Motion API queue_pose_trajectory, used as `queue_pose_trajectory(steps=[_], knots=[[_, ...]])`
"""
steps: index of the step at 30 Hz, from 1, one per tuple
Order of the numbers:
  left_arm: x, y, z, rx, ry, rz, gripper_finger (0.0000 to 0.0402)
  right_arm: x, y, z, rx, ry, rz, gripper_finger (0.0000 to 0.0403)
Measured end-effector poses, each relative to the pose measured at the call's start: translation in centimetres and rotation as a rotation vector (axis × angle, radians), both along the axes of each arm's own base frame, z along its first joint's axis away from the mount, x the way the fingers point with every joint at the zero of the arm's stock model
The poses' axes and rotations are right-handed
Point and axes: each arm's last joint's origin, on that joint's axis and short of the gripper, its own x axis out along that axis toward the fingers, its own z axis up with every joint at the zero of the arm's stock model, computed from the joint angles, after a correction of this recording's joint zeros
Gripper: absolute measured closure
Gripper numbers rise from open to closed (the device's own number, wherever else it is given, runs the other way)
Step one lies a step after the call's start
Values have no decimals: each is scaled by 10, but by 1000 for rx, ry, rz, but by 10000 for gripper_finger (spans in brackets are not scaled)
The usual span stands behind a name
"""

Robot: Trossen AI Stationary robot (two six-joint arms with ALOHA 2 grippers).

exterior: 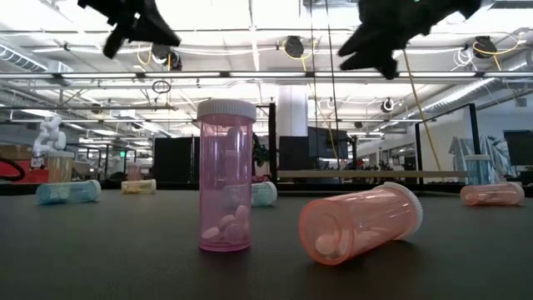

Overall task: Pick and place medicine bottles onto shelf by color
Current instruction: Put the top pink pill bottle on the shelf

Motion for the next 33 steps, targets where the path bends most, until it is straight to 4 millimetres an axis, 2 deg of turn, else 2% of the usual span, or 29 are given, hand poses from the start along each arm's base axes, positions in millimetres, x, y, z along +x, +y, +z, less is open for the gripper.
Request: queue_pose_trajectory(steps=[3, 6, 9, 12, 18, 22, 29, 33], knots=[[-9, 15, 7, -32, 74, 103, 376, 15, -6, 2, 13, -102, -27, 248], [-15, 29, 4, -5, 188, 109, 375, 23, -14, 10, 12, -226, -97, 246], [-17, 43, 1, 35, 253, 100, 372, 22, -24, 18, 0, -316, -197, 246], [-21, 60, -4, 3, 293, 115, 344, 16, -33, 21, 25, -330, -277, 246], [-33, 92, -36, -198, 374, 207, 236, 7, -42, 21, 60, -303, -336, 245], [-26, 106, -55, -279, 437, 238, 185, 2, -48, 18, 54, -261, -351, 245], [-8, 127, -96, -433, 591, 289, 169, -7, -61, 13, 73, -202, -338, 245], [-1, 135, -107, -505, 620, 299, 169, -10, -68, 13, 66, -202, -347, 245]])
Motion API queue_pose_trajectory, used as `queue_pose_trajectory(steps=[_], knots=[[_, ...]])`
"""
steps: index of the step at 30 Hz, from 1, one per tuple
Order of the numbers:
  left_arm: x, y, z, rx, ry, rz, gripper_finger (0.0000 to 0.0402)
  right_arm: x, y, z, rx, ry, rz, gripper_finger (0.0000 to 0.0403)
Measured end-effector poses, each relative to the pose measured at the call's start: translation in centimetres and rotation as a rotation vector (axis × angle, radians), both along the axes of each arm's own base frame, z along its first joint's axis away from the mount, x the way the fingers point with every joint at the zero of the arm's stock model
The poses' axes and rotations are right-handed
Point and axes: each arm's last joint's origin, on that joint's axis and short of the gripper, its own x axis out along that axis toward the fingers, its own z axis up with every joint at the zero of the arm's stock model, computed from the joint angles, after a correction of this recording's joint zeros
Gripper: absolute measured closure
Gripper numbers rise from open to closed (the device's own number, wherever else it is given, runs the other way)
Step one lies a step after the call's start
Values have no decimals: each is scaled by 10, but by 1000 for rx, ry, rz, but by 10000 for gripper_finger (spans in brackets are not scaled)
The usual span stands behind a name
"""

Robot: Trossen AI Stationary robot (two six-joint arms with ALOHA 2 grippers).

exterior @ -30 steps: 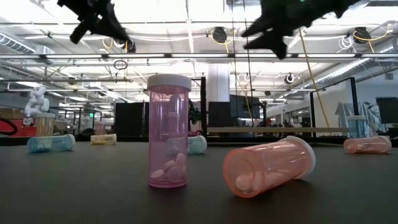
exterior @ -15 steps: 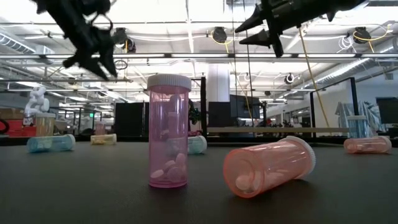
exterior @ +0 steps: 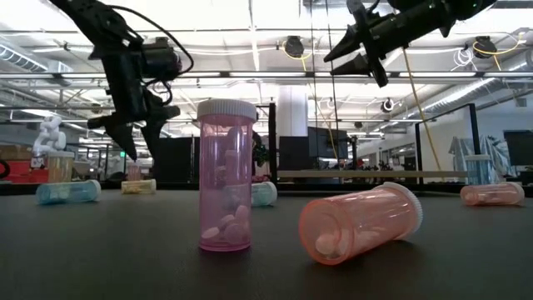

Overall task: Pick and place medicine bottles onto shelf by color
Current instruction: Put the top pink pill bottle on the shelf

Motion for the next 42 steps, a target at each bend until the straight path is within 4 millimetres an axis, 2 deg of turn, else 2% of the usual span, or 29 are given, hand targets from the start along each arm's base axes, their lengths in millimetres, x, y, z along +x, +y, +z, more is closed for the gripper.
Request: queue_pose_trajectory(steps=[10, 15, 24, 42], knots=[[0, 4, 1, 19, 24, -9, 169, -7, -12, 0, -11, 5, -4, 245], [2, 6, 6, 58, 45, -84, 169, -9, -16, 0, -14, 7, -24, 245], [-13, 17, 4, 49, 110, -19, 169, -11, -18, 0, -20, 10, -34, 245], [-26, 16, -16, -26, 111, -55, 169, -10, -18, 0, -6, 3, -11, 245]])
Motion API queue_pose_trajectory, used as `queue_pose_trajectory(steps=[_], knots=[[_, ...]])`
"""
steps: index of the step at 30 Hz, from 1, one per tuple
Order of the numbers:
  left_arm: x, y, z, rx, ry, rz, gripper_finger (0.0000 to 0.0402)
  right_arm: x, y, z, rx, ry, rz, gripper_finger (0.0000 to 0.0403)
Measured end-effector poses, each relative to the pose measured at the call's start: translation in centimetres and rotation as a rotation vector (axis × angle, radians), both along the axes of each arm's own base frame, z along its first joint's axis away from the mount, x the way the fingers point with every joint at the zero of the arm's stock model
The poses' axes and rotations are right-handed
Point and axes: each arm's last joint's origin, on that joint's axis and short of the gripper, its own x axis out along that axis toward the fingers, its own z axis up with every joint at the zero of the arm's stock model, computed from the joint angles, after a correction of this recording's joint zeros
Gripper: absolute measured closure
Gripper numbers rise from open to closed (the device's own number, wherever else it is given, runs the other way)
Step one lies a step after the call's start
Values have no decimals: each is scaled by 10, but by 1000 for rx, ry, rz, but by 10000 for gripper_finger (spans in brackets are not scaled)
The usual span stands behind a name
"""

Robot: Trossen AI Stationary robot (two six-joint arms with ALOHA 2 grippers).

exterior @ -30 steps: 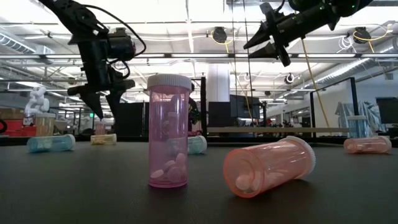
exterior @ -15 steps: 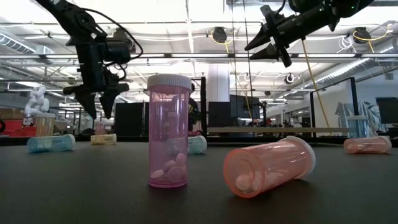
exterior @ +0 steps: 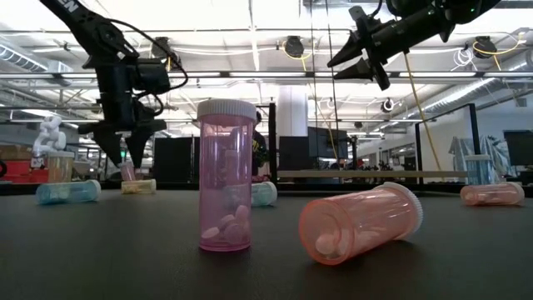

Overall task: Pick and place medicine bottles onto shelf by color
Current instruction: Put the top pink pill bottle on the shelf

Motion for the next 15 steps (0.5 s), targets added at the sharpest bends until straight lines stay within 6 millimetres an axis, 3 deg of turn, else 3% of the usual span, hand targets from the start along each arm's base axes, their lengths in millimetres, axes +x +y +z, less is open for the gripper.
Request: queue_pose_trajectory(steps=[15], knots=[[2, 1, -2, 12, -38, -10, 170, 0, 0, 0, 3, -1, 0, 245]])
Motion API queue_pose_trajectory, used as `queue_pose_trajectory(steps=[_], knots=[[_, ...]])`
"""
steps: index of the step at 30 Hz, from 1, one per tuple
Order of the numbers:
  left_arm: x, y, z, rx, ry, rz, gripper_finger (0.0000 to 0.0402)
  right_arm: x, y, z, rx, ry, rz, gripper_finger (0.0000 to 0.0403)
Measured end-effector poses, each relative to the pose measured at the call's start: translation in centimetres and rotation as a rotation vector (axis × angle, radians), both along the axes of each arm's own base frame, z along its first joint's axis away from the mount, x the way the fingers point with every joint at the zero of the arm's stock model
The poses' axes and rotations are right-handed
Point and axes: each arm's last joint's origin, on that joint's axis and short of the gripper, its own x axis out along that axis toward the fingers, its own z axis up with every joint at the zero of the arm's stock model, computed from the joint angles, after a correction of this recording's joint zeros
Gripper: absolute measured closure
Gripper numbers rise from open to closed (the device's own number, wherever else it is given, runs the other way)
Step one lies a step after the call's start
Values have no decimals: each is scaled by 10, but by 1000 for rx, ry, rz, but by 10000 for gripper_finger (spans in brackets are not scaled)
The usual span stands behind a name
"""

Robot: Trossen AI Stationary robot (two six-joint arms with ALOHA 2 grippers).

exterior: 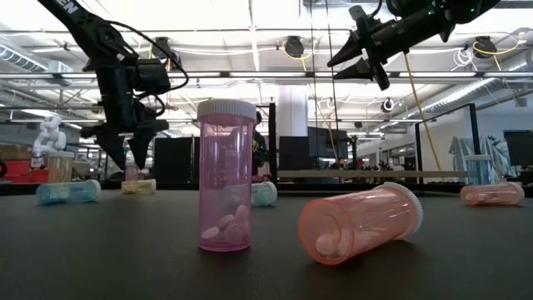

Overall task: Pick and place medicine bottles onto shelf by color
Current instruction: Put the top pink pill bottle on the shelf

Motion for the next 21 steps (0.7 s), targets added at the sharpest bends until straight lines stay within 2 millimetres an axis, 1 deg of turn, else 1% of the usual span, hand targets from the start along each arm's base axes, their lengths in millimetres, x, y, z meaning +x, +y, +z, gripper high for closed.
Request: queue_pose_trajectory(steps=[10, 12, 18, 21], knots=[[2, -2, 0, -2, -3, -5, 173, 0, 0, 0, 13, -7, 15, 245], [2, -2, -1, -5, 0, -6, 186, 0, 1, 0, 14, -7, 18, 245], [5, 0, -8, -37, 18, -8, 249, 0, 1, 0, 27, -12, 15, 245], [7, -1, -10, -40, 20, -13, 274, 0, 1, 0, 29, -13, 16, 245]])
